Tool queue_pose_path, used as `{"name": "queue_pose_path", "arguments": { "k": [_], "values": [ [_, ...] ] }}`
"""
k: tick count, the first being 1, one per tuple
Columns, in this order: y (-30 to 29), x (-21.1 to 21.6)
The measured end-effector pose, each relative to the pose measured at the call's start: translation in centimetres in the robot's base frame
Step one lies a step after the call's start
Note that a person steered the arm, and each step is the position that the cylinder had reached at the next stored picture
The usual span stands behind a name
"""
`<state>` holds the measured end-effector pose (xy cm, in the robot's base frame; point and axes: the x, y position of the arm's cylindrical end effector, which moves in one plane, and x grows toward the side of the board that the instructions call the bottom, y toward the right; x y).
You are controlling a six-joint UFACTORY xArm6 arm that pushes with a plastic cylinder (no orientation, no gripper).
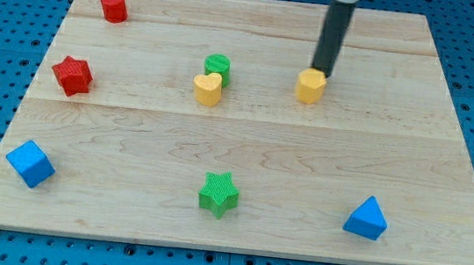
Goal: Push the yellow hexagon to the right side of the yellow heart
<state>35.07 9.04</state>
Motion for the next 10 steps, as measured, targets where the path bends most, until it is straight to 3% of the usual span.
{"name": "queue_pose_path", "arguments": {
  "k": [1, 2, 3, 5, 7, 8, 10],
  "values": [
    [1.7, 1.0],
    [7.4, 2.8],
    [5.1, 4.7],
    [-1.4, 1.3],
    [-7.2, 1.9],
    [-3.7, 3.3],
    [-7.5, 5.4]
  ]
}}
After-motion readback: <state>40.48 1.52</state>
